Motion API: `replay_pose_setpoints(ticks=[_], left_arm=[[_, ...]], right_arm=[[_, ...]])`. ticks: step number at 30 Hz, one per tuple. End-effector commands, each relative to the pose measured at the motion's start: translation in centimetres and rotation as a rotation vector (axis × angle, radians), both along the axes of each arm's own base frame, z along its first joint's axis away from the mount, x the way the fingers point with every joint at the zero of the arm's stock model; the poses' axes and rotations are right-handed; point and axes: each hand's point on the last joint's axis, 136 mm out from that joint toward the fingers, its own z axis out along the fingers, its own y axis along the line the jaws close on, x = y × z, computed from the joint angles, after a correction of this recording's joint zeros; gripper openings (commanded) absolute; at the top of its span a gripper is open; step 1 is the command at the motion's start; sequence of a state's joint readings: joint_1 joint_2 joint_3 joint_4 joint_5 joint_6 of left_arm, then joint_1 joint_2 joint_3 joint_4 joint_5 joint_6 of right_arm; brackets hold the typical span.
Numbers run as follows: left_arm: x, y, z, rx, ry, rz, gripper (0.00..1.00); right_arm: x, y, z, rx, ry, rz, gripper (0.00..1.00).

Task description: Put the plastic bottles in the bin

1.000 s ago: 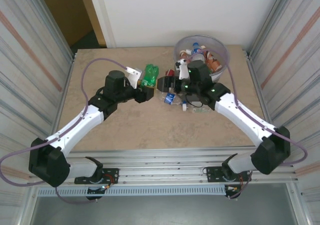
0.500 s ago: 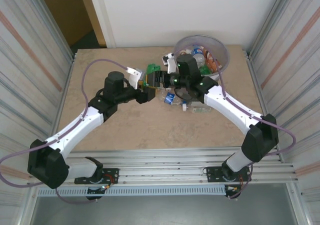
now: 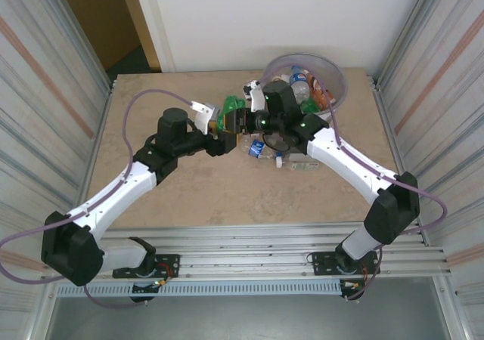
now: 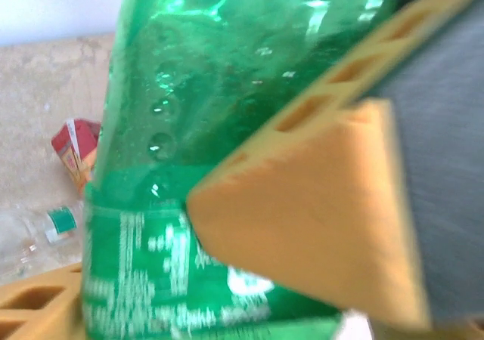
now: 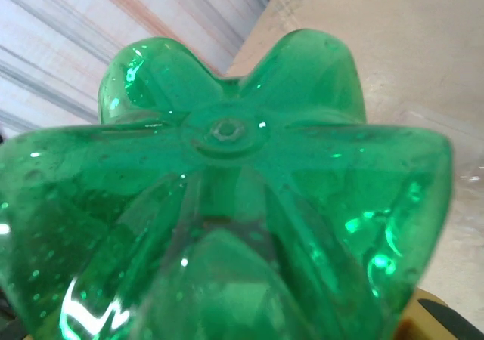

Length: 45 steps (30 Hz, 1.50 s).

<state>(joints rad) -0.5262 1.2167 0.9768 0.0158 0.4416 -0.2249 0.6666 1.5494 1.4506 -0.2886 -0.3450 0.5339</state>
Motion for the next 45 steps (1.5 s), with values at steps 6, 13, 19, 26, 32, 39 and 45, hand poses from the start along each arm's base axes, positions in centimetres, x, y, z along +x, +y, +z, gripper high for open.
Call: replay_pose_setpoints(ticks=[6,13,19,26,32,39,45], left_arm=[[-3.0,2.2,6.6,-0.104,-0.21,0.028,0.99],[-2.9,4.4,5.2,-0.048,-0.222,0.142,0.99],[-2.1,5.4,3.5,-0.026,-0.174,0.219,0.99],[-1.5,6.0,2.1,-0.001,-0.112,0.268,0.99],[-1.2,5.8,0.9,0.003,-0.054,0.254,0.99],[-1.0,5.2,0.2,0.001,-0.027,0.233,0.99],[-0.8,5.0,-0.1,0.0,-0.019,0.23,0.99]], right_arm=[[0.5,-7.1,7.7,-0.084,-0.188,-0.173,0.35],[2.0,-17.2,12.0,-0.24,-0.215,-0.423,0.38],[4.4,-23.4,13.4,-0.333,-0.181,-0.561,0.38],[8.0,-25.6,10.6,-0.452,-0.056,-0.59,0.38],[10.2,-25.9,6.9,-0.532,0.048,-0.578,0.39],[10.7,-27.1,3.2,-0.597,0.175,-0.585,0.43],[11.8,-27.0,1.8,-0.612,0.194,-0.579,0.57]])
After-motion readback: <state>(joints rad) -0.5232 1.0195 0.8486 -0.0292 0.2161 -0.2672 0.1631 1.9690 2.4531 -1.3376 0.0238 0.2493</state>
